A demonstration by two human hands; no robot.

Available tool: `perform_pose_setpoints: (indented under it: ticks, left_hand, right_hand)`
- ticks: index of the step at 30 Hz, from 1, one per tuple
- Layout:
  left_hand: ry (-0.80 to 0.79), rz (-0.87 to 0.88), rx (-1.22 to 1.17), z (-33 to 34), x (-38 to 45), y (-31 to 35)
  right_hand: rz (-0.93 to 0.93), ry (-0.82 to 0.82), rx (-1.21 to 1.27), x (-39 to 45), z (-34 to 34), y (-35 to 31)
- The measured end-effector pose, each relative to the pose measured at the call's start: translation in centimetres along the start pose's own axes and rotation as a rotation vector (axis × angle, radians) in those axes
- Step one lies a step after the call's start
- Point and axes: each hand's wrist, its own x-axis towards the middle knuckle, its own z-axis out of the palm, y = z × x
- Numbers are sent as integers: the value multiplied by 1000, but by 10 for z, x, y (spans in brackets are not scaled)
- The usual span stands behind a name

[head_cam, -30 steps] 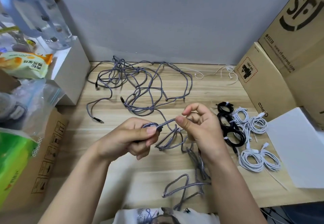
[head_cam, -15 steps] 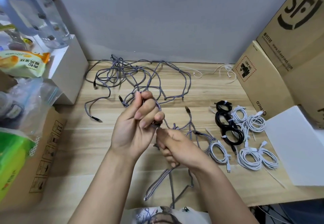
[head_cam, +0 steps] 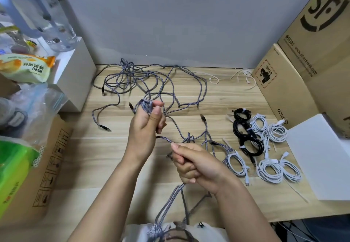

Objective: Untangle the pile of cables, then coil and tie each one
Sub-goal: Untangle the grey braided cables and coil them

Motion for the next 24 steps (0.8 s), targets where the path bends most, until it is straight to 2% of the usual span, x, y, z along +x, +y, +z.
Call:
perform_pose_setpoints:
  ticks: [3,7,8,10,12,14,17,19,21,24]
  left_hand:
    - [-96,20,187,1,-4,-3]
    - [-99,115,406,0,-2,-2]
    - [-110,93,428,-2,-2,-2]
    - [-183,-15,411,-6,-5,-2]
    - [-302,-184,339,-9,-8,-1]
    - [-446,-363,272,-12,-10,5]
    - [-708,-498,79,-21,-13,16]
    - [-844,-514,-177,-27,-13,23]
    - [-953,-502,-466,-29,-11,26]
    - [-1064,-429,-868,-23,-5,34]
  right_hand:
    - [-65,-2,-72,-1,0,-2]
    - [-225,-171,-7,-7,-3,-3]
    - [-243,-161,-11,-10,-2,-6]
    - [-288,-25,-56,-15,0,-15]
    - [-372,159,-126,-16,-1,-24]
    - [-473,273,-225,-14,-2,-27]
    - [-547,391,-282,-6,-4,-25]
    - [-534,434,-263,0,-6,-22]
    - [-497,412,-224,4,-5,-21]
    - [-407,283,-98,9,-1,-17]
